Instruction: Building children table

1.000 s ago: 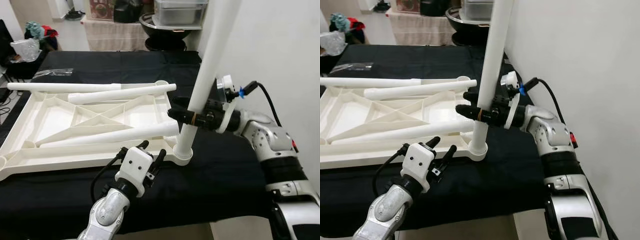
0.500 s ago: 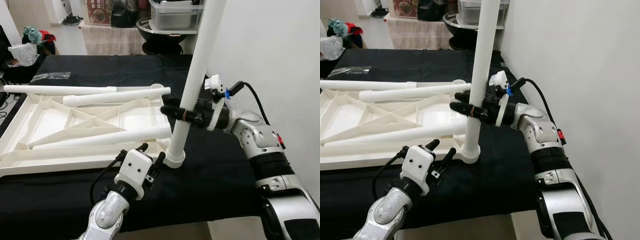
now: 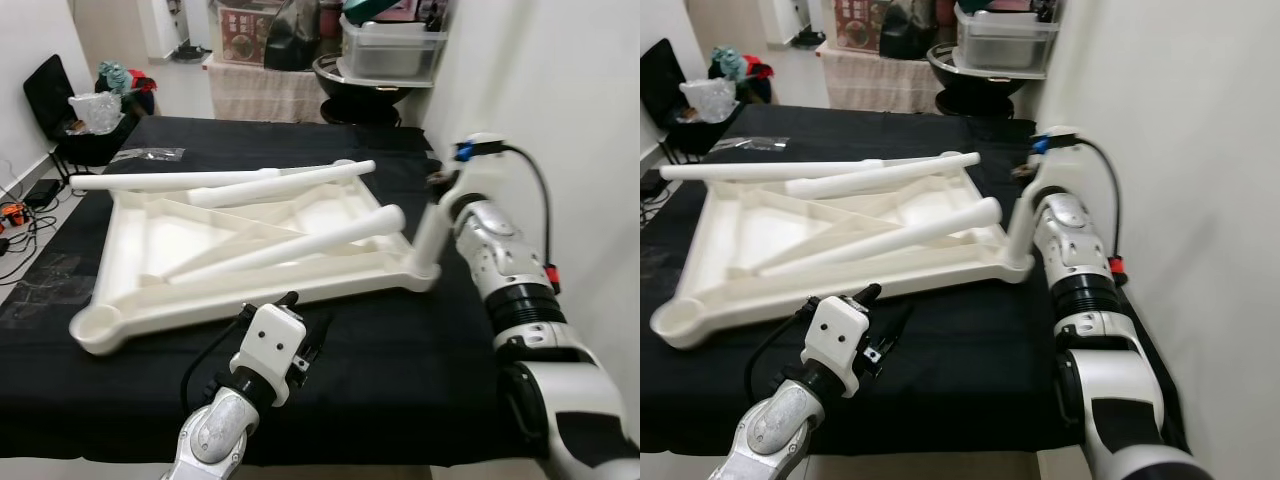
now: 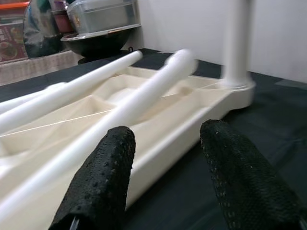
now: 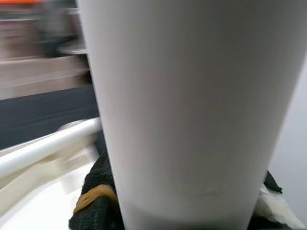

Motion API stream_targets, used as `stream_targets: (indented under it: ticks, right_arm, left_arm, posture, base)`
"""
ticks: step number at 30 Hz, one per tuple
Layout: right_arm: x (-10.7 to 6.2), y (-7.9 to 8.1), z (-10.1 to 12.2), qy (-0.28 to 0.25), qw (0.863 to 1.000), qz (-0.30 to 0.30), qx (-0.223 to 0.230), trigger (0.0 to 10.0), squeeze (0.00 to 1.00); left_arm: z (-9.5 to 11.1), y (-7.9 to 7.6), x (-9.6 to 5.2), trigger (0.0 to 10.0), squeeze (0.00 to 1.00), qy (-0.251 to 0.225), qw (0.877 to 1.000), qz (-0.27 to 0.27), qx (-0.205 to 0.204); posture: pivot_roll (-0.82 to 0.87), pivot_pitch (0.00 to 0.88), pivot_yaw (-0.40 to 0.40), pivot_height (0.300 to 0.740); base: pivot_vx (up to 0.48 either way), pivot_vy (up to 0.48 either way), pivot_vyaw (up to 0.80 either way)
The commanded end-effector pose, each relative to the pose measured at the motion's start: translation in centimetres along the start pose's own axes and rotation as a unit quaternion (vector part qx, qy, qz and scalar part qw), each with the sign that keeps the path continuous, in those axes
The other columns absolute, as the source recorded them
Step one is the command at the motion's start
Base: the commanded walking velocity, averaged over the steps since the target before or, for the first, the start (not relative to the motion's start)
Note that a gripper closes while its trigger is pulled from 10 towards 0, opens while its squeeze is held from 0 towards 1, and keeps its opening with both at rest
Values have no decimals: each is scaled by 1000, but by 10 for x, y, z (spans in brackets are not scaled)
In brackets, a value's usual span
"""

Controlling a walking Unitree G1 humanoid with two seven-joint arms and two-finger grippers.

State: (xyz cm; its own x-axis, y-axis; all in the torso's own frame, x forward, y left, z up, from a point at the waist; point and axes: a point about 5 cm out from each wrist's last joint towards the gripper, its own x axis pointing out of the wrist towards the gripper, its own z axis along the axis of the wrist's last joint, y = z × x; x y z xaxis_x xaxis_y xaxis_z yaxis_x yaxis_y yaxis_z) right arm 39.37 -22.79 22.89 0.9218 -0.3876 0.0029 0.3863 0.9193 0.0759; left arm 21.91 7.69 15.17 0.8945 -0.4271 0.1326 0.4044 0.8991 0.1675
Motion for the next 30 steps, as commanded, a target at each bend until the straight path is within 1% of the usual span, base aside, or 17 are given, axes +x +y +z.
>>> stream_targets:
  ticks: [1, 3, 5, 7, 8, 9, 10, 11, 14, 15, 20, 21, 22, 24, 28, 29, 30]
  right_arm:
    - [-2, -14, -17, 44, 997, -59, -12, 0, 0]
    - [-5, -12, -16, 39, 996, -79, -2, 0, 0]
    - [-8, -3, -15, 31, 995, -98, 14, 0, 0]
    - [-8, 7, -14, 30, 995, -90, 22, 0, 0]
    - [-8, 7, -14, 30, 995, -90, 22, 0, 0]
    - [-9, 17, -11, 23, 997, -78, 20, 10000, 0]
    - [-9, 17, -11, 23, 997, -78, 20, 10000, 0]
    - [-10, 25, -9, 16, 998, -67, 14, 10000, 0]
    - [-14, 36, -6, 1, 998, -54, 8, 10000, 0]
    - [-17, 39, -5, -7, 999, -44, 6, 10000, 1000]
    - [-18, 43, -4, -12, 999, -33, 8, 10000, 1000]
    - [-19, 55, 3, -26, 999, 27, 14, 10000, 0]
    - [-19, 55, 3, -26, 999, 27, 14, 10000, 0]
    - [-20, 66, 8, -32, 995, 93, 22, 10000, 0]
    - [-20, 69, 9, -32, 993, 114, 28, 10000, 0]
    - [-21, 76, 8, -13, 978, 201, 44, 10000, 0]
    - [-21, 76, 8, -13, 978, 201, 44, 10000, 0]
  left_arm:
    - [-1, -1, -1, 10000, 0, 5, 1000, -4, -1]
    - [-2, -2, -1, 10000, 0, 5, 1000, -4, -1]
    - [-2, -2, -1, 10000, 0, 5, 1000, -4, -1]
    - [-2, -2, -1, 10000, 0, 5, 1000, -4, -1]
    - [-2, -2, -1, 10000, 0, 5, 1000, -4, -1]
    - [-2, -2, -1, 10000, 0, 6, 1000, -3, -2]
    - [-2, -2, -1, 10000, 0, 6, 1000, -3, -2]
    - [-2, -2, -1, 10000, 0, 6, 1000, -3, -1]
    - [-2, -2, 0, 10000, 0, 6, 1000, -3, -2]
    - [-2, -2, 0, 10000, 0, 6, 1000, -3, -2]
    - [-3, -2, 0, 10000, 0, 7, 1000, -3, -2]
    - [-2, -2, 0, 10000, 0, 6, 1000, -3, -3]
    - [-2, -2, 0, 10000, 0, 6, 1000, -3, -3]
    - [-2, -2, 0, 10000, 0, 6, 1000, -3, -3]
    - [-2, -2, -1, 10000, 0, 7, 1000, -2, -2]
    - [-2, -2, -1, 10000, 0, 6, 1000, -1, -2]
    - [-2, -2, -1, 10000, 0, 6, 1000, -1, -2]
  posture:
    - [43, 14, -72, 740]
    - [43, 14, -72, 740]
    - [41, 14, -71, 740]
    - [41, 14, -71, 740]
    - [41, 14, -71, 740]
    - [40, 17, -72, 740]
    - [40, 17, -72, 740]
    - [41, 18, -72, 740]
    - [40, 16, -72, 740]
    - [40, 17, -72, 740]
    - [40, 17, -72, 740]
    - [39, 18, -73, 740]
    - [39, 18, -73, 740]
    - [40, 19, -73, 740]
    - [40, 19, -73, 740]
    - [40, 18, -75, 740]
    - [40, 18, -75, 740]
  base:
    - [0, 0, 0]
    - [0, 0, 0]
    - [0, 0, 0]
    - [0, 0, 0]
    - [0, 0, 0]
    - [0, 0, 0]
    - [0, 0, 0]
    - [0, 0, 0]
    - [0, 0, 0]
    - [0, 0, 0]
    - [0, 0, 0]
    - [0, 0, 0]
    - [0, 0, 0]
    - [0, 0, 0]
    - [0, 0, 0]
    - [0, 0, 0]
    - [0, 0, 0]
